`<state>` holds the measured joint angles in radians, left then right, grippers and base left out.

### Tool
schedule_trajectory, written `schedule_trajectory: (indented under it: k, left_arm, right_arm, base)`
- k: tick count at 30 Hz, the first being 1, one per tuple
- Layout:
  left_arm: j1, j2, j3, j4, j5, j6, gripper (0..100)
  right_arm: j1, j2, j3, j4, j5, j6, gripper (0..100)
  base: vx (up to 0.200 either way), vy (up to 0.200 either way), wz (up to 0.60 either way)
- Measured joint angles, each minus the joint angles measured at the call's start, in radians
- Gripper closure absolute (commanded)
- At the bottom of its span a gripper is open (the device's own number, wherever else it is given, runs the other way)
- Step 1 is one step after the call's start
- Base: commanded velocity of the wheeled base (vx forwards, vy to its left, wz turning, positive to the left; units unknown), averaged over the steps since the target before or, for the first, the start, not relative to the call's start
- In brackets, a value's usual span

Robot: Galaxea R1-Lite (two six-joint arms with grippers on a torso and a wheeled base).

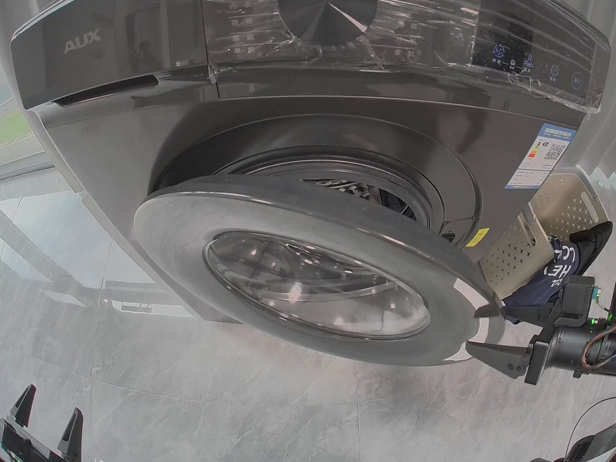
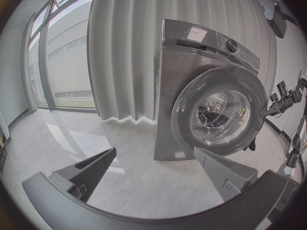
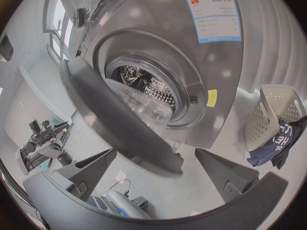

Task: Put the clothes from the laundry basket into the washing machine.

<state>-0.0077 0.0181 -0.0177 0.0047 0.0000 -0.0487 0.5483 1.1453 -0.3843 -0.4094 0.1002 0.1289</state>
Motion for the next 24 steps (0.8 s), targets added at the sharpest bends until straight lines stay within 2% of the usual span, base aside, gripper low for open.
schedule_trajectory:
  k: [4, 10, 19, 24]
  left_arm:
    - [0.0, 0.0, 0.0, 0.0, 0.0, 0.0, 0]
    - [0.0, 0.0, 0.0, 0.0, 0.0, 0.0, 0]
    - [0.0, 0.0, 0.0, 0.0, 0.0, 0.0, 0]
    - [0.0, 0.0, 0.0, 0.0, 0.0, 0.0, 0]
  right_arm:
    - [-0.021, 0.026, -0.033, -0.003, -0.001, -0.023, 0]
    - [-0.007, 0.08, -0.058, -0.008, 0.001, -0.039, 0]
    - [0.093, 0.064, 0.017, -0.005, 0.001, -0.03, 0]
    - [0.101, 0.029, 0.038, -0.007, -0.001, -0.031, 0]
  base:
    - [0.0, 0.0, 0.0]
    - [-0.2, 0.0, 0.0]
    - [0.0, 0.0, 0.0]
    - [0.0, 0.0, 0.0]
